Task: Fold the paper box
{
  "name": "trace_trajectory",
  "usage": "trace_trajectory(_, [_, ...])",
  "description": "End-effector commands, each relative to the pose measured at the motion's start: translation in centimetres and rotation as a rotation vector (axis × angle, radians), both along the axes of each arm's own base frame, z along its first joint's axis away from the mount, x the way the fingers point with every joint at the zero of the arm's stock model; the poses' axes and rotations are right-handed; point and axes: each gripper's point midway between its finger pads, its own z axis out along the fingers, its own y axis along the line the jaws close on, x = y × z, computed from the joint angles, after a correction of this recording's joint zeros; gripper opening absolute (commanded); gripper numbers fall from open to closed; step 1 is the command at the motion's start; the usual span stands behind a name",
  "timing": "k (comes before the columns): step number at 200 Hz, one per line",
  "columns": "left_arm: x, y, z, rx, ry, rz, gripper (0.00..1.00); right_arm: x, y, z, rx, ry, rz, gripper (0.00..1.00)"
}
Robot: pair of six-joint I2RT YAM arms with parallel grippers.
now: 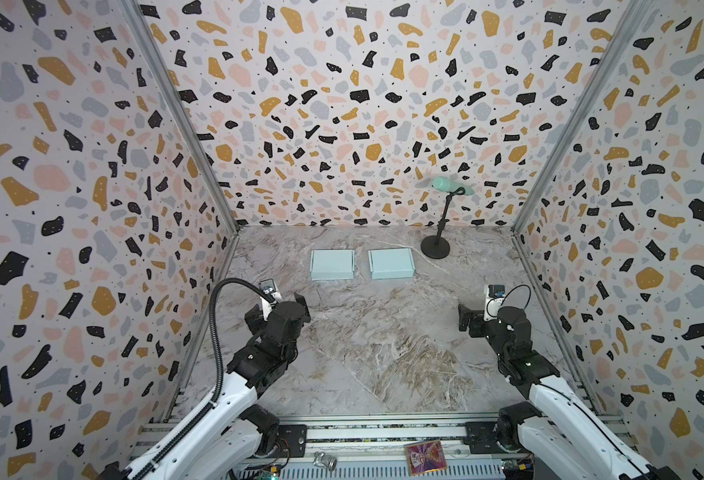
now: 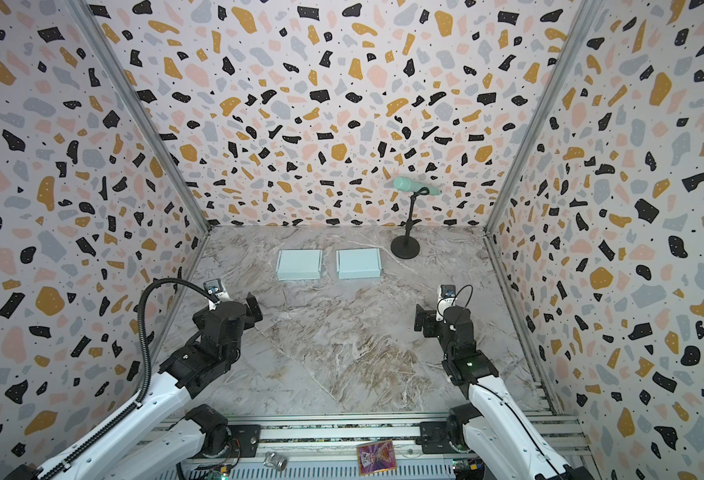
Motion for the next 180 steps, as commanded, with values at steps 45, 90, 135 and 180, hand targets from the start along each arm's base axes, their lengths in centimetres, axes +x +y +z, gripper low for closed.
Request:
trace_trajectory(45, [-0.3, 3.2, -0.7, 0.201, -0.074, 0.152, 1.00, -0.8, -1.7, 1.6, -0.094, -0.205, -0.037, 0.99])
trace_trajectory(90, [-0.2, 4.0, -3.7, 0.275, -0.030, 0.219, 1.00, -0.4, -2.3, -0.2, -0.133, -0.164, -0.050, 0.99])
trace_trajectory(135, [0.0, 4.3, -5.7, 0.236, -0.066, 0.212, 1.00, -0.7, -3.3, -2.0, -0.123, -0.178, -0.086, 0.99])
trace_trajectory(180, [0.3, 5.2, -6.8, 0.181, -0.101, 0.203, 1.00, -0.5, -3.7, -2.2, -0.118, -0.211, -0.093, 0.99])
